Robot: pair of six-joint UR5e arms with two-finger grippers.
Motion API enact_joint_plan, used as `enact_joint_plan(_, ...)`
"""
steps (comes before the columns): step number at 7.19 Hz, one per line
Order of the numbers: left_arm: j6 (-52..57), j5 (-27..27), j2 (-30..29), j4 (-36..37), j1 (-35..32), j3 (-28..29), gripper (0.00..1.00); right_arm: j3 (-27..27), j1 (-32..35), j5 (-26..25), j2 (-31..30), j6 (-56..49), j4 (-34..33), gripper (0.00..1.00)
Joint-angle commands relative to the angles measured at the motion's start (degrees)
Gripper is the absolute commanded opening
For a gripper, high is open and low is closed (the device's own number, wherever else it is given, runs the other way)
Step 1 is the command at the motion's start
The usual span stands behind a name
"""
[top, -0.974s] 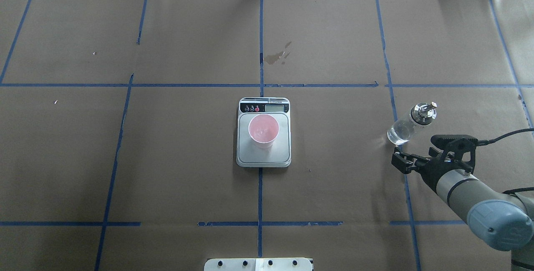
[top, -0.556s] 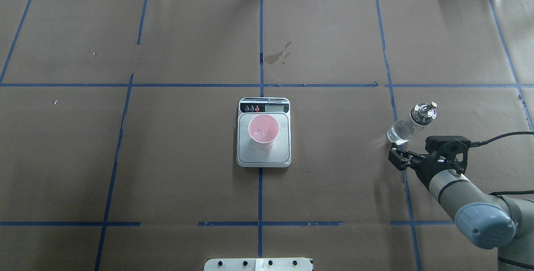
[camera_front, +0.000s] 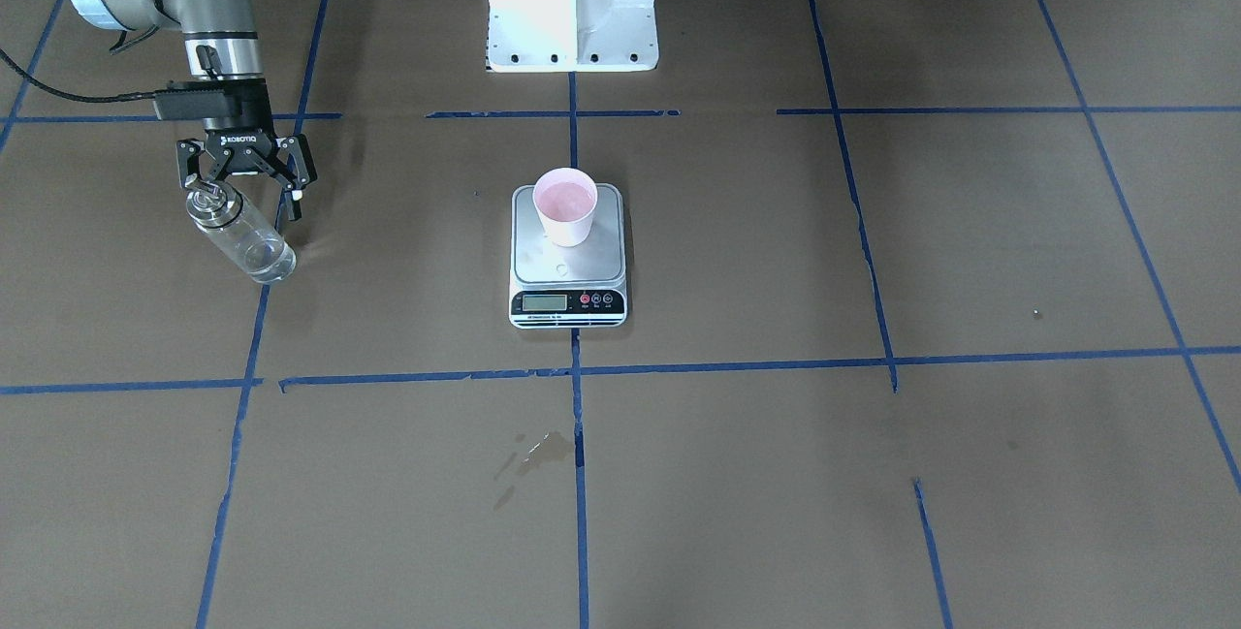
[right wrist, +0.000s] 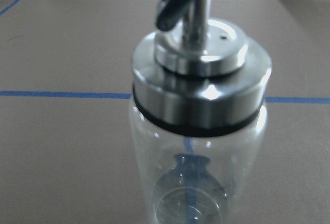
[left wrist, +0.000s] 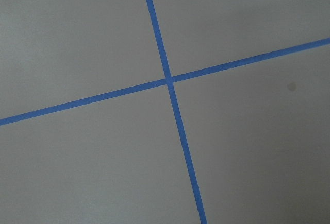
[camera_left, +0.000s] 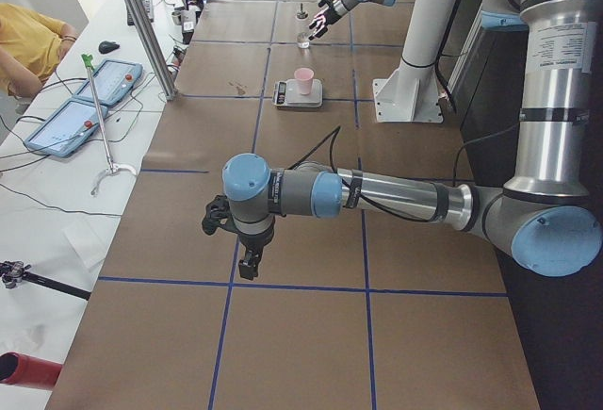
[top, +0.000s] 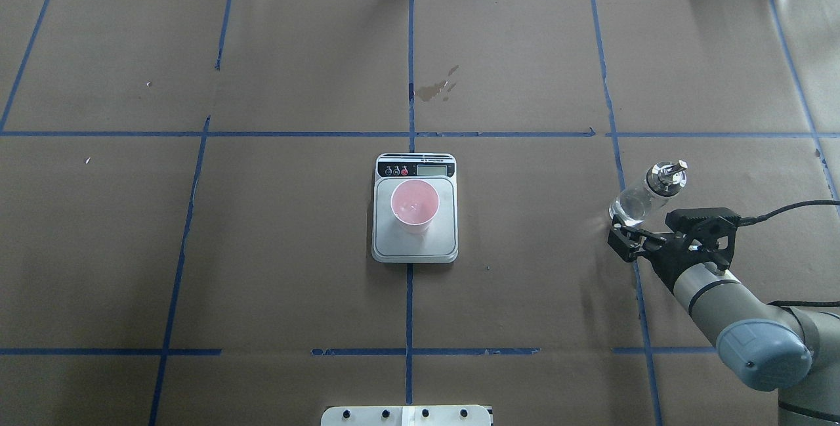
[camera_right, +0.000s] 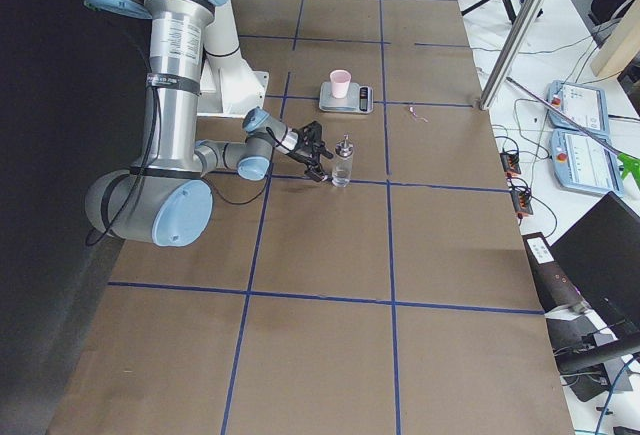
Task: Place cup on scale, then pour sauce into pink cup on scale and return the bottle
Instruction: 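Move the right gripper to the glass bottle and grasp it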
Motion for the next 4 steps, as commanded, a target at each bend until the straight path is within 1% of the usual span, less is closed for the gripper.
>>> enact_joint_plan(1, 0.0, -0.1, 0.0, 0.0, 0.0, 0.0, 1.0, -0.1, 0.8, -1.6, 0.6, -2.1, 0.5, 1.0)
enact_joint_plan(4, 0.0, 0.0, 0.0, 0.0, 0.0, 0.0, 1.0, -0.1, 3.0, -1.6, 1.3, -3.7, 0.5, 1.0)
